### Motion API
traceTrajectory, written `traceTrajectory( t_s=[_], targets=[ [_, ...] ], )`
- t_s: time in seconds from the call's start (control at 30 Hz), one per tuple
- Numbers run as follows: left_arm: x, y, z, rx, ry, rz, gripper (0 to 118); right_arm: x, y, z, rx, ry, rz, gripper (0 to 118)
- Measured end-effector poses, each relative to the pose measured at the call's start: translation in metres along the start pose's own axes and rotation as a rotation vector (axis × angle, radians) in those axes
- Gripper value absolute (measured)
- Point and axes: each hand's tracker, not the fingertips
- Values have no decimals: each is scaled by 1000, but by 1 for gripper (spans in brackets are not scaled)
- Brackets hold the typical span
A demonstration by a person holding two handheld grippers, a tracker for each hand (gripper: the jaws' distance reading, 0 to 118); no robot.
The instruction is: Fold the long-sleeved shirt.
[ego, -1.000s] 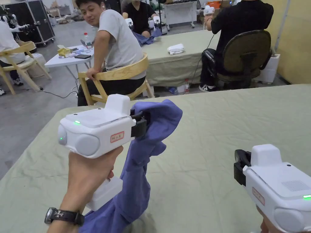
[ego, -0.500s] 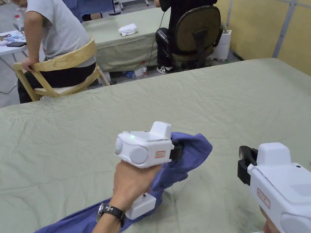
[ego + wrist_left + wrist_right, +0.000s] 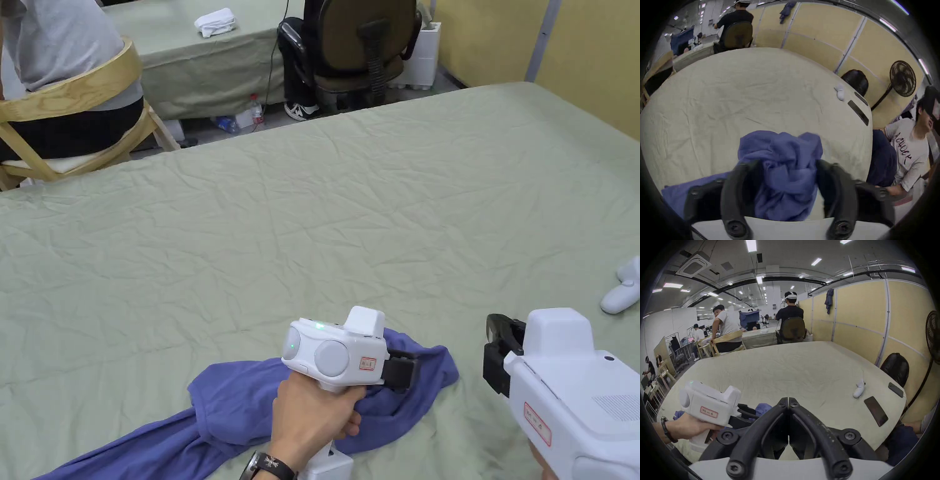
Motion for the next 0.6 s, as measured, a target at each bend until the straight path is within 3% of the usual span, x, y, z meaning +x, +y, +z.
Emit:
traceTrajectory(
  t_s=[0.17,0.47,0.6],
  targets=[
    [5,-9,52,105,62,-46,78,-7,2,5,-2,5,-2,2],
    [-8,-61,219,416,330,66,77,-49,18,32,67,62,48,2],
    [-16,-103,284,488,422,127,64,-72,21,46,89,98,74,2]
  ],
)
